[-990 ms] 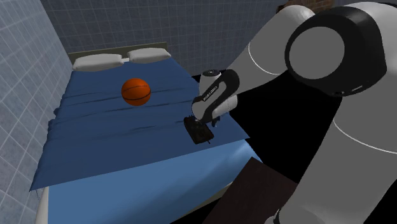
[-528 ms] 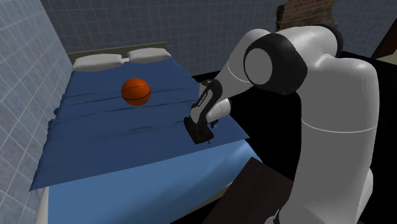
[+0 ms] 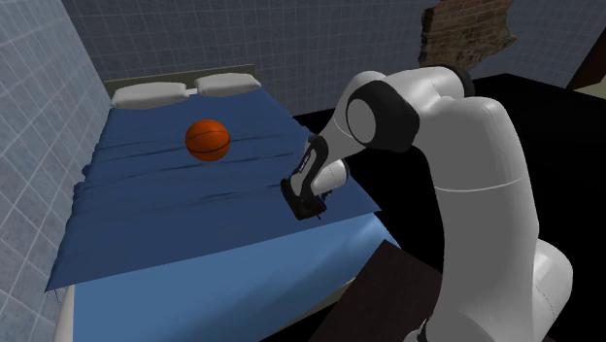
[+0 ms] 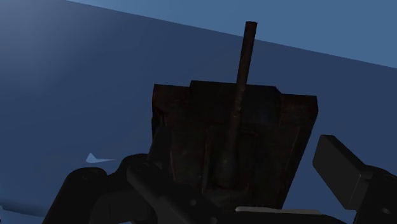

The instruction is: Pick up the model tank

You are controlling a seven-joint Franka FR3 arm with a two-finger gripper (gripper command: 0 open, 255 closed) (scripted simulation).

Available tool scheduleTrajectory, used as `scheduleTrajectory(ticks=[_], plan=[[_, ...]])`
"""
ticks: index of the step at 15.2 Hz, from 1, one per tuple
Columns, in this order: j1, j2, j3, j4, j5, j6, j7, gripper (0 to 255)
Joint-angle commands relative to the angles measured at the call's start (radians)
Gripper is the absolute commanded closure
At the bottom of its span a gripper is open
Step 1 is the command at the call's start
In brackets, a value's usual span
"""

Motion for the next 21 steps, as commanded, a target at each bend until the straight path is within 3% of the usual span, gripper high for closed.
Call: scheduleTrajectory(ticks=[1, 5, 6, 15, 21], plan=[[-0.004, 0.026, 0.004, 0.010, 0.003, 0.016, -0.001, 0], [-0.008, 0.060, 0.009, 0.023, 0.005, 0.038, -0.002, 0], [-0.008, 0.061, 0.009, 0.023, 0.006, 0.039, -0.002, 255], [-0.008, 0.060, 0.009, 0.023, 0.005, 0.038, -0.002, 255], [0.002, -0.018, -0.003, -0.004, -0.002, -0.014, 0.000, 255]])
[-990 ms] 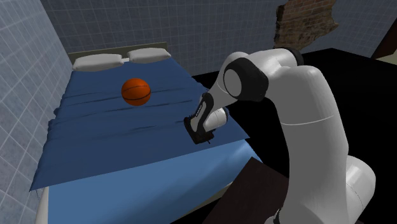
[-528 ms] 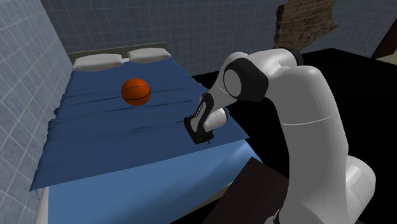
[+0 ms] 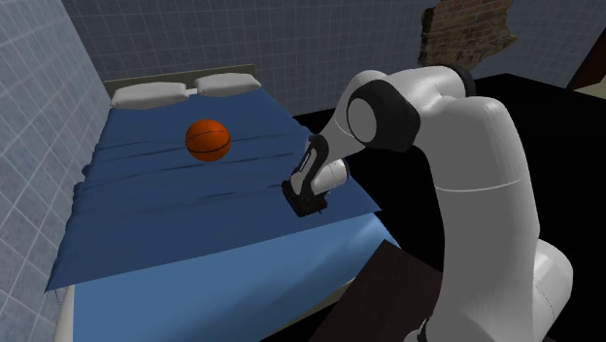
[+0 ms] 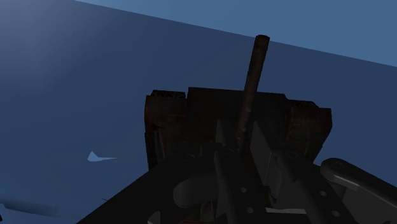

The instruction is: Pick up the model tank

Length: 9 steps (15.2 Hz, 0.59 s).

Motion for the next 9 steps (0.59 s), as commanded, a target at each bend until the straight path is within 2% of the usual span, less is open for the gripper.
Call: scheduleTrajectory(ticks=[1, 9], plan=[[0.005, -0.026, -0.004, -0.009, -0.003, -0.017, 0.003, 255], [0.018, -0.126, -0.020, -0.031, -0.016, -0.094, 0.008, 255]])
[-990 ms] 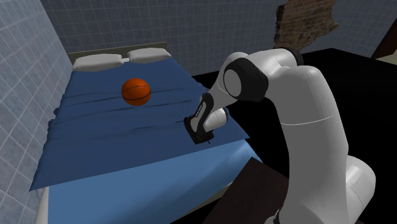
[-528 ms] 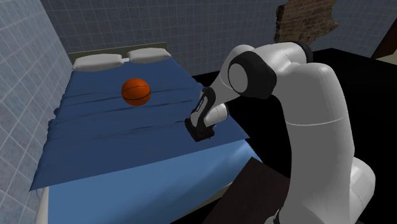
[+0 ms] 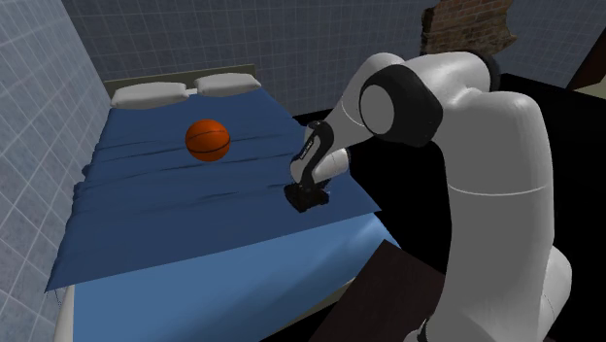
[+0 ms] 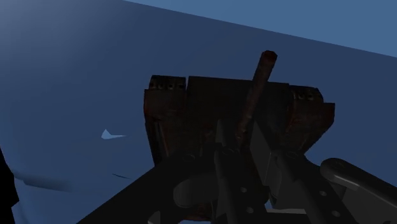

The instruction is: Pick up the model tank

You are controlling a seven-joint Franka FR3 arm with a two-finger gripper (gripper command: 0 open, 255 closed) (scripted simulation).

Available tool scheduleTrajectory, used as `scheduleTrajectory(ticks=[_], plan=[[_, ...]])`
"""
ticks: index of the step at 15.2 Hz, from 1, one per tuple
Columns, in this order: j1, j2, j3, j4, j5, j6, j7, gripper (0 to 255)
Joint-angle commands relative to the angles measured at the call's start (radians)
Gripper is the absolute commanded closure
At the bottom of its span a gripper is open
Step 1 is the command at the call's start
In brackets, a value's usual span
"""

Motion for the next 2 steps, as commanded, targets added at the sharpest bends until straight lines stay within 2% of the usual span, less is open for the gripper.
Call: scheduleTrajectory(ticks=[1, 2], plan=[[0.002, -0.014, -0.002, -0.004, -0.002, -0.010, 0.001, 255], [0.002, -0.014, -0.002, -0.004, -0.002, -0.010, 0.001, 255]])
